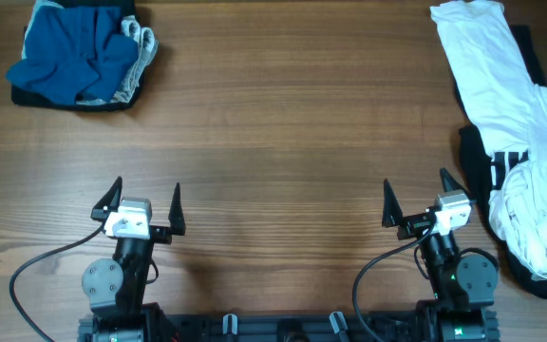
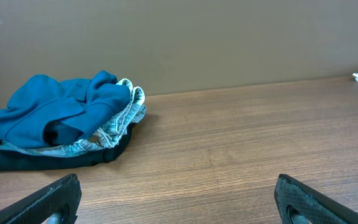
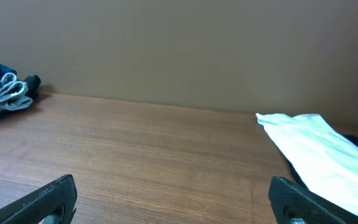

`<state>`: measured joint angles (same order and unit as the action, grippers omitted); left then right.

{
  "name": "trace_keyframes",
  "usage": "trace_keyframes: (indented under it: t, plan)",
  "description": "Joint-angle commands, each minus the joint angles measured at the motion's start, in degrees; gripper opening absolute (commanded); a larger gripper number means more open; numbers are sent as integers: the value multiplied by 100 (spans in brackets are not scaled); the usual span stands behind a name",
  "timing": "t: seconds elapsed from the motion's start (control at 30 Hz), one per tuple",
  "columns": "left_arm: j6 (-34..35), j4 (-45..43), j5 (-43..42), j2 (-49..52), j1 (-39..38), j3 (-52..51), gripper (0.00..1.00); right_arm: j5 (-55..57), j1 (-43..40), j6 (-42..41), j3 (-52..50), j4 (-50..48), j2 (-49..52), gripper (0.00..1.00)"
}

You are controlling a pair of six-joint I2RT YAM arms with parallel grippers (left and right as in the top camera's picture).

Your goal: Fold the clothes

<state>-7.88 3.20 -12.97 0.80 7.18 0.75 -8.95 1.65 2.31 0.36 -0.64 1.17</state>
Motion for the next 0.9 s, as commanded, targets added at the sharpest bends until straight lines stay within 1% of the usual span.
trace_keyframes:
  t: [0.0,0.33,0.43,0.87]
  plan:
    - [-50,2,17,-42,-22,-42,100,-11,-24,55,-7,-9,-26,100]
    - [-50,2,17,-42,-22,-42,100,-11,-24,57,-7,-9,-26,100]
    - [-247,-39,59,-42,-20,-42,100,-11,-24,57,-7,-9,-26,100]
    - [-243,-11,57,-42,-22,-42,100,11,-24,70,-7,-13,-26,100]
